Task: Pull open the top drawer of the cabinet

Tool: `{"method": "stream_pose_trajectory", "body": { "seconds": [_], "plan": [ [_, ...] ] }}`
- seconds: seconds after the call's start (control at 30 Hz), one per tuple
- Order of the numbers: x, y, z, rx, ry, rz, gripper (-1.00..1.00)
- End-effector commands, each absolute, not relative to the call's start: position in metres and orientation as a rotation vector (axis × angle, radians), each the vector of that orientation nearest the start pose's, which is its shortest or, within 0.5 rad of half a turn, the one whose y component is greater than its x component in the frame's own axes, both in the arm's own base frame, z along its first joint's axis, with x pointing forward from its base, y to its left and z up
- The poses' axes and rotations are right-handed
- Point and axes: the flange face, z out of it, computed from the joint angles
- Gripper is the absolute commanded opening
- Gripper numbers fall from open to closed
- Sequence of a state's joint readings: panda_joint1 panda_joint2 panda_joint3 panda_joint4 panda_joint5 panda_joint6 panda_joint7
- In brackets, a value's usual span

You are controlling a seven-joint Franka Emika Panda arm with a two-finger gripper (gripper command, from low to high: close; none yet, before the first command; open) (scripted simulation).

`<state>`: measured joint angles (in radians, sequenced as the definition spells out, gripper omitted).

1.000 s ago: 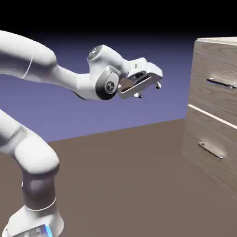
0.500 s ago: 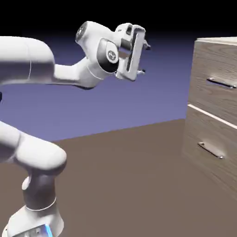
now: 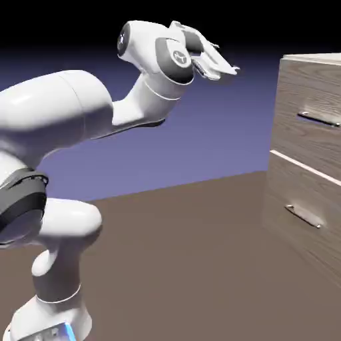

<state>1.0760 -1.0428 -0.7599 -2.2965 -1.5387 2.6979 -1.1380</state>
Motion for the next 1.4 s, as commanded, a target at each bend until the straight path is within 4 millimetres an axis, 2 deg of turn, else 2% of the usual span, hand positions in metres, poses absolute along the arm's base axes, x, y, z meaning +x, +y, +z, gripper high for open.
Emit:
{"method": "stream_pose_trajectory", "body": {
  "seconds": [0.0,0.3,0.6,0.83,1.07,1.1,1.27,1.3,1.33,1.37],
  "plan": [
    [0.384,-0.011,0.699,0.757,1.625,0.904,0.00],
    [0.435,-0.042,0.682,0.353,1.620,0.531,0.00],
    [0.506,-0.052,0.634,-0.004,1.594,0.112,0.00],
    [0.566,-0.039,0.578,-0.285,1.559,-0.233,0.00],
    [0.621,-0.005,0.506,-0.591,1.489,-0.588,0.00],
    [0.629,-0.002,0.500,-0.614,1.482,-0.613,0.00],
    [0.671,-0.002,0.500,-0.614,1.482,-0.613,0.00],
    [0.674,-0.002,0.500,-0.615,1.482,-0.613,0.00],
    [0.674,-0.002,0.500,-0.615,1.482,-0.613,-1.00],
    [0.674,-0.002,0.500,-0.615,1.482,-0.613,-1.00]
  ]
}}
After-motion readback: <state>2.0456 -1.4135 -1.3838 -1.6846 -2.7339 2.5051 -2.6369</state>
